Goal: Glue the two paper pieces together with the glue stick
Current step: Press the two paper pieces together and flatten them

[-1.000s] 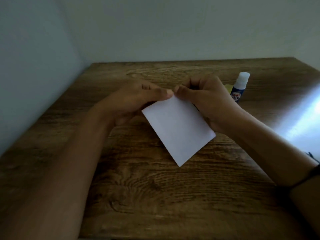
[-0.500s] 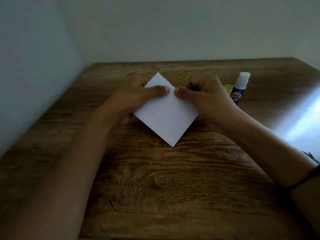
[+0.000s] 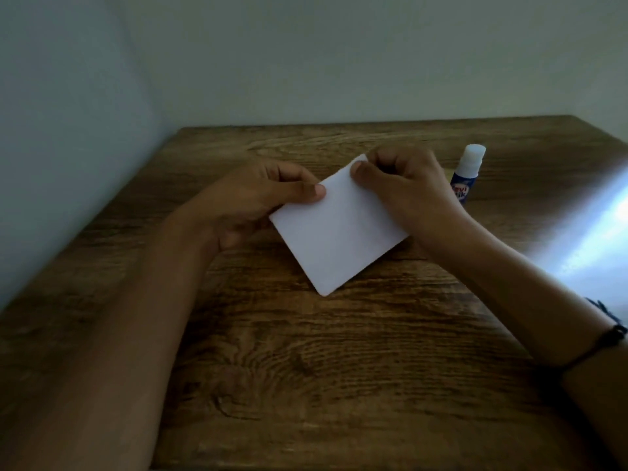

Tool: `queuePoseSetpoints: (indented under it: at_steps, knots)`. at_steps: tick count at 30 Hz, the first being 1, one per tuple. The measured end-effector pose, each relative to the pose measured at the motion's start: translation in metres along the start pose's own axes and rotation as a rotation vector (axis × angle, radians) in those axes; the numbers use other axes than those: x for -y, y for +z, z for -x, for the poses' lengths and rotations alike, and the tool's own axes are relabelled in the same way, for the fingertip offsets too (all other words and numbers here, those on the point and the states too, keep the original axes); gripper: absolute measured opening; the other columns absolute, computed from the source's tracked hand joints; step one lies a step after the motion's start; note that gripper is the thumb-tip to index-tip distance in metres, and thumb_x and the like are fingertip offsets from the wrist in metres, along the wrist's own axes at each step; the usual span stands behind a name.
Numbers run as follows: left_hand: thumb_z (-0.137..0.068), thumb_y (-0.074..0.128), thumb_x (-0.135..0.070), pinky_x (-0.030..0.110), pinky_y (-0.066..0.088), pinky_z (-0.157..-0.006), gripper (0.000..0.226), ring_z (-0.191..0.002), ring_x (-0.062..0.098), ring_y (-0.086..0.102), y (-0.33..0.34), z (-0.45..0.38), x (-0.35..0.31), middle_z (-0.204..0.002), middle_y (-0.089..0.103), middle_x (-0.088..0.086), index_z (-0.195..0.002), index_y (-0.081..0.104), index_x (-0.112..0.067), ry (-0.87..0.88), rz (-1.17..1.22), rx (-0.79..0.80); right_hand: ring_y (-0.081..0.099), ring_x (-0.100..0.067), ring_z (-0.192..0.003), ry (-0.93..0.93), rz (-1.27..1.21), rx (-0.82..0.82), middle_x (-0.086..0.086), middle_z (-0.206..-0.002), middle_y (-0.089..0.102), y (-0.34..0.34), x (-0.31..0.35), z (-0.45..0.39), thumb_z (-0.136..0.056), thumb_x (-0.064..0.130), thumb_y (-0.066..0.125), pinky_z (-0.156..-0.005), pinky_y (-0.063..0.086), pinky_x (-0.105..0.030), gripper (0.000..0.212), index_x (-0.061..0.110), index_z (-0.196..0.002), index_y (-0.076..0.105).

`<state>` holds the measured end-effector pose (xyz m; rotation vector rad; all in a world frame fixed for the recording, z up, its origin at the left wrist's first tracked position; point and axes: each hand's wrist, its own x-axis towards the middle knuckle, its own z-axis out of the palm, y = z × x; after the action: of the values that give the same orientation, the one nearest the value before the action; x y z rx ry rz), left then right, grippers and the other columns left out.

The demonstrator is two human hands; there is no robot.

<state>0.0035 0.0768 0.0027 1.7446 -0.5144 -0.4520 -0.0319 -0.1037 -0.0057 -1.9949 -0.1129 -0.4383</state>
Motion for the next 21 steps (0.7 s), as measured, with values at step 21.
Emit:
queuePoseSetpoints:
  at_steps: [21]
  knots:
    - [-0.075,0.066,-0.029,0.022,0.049,-0.044,0.009,-0.056,0.010,0.067,0.003,-0.005,-0.005,-0.064,0.072,-0.008,-0.068,0.071,-0.027,0.041,-0.007,-0.404,0.052,-0.001,-0.055,-0.091,0.138,0.029,0.010,-0.062,0.056,0.003,0.003,0.006,-0.089,0.026,0.054,-0.051,0.040,-0.013,0.022,0.020,-0.069,0.059]
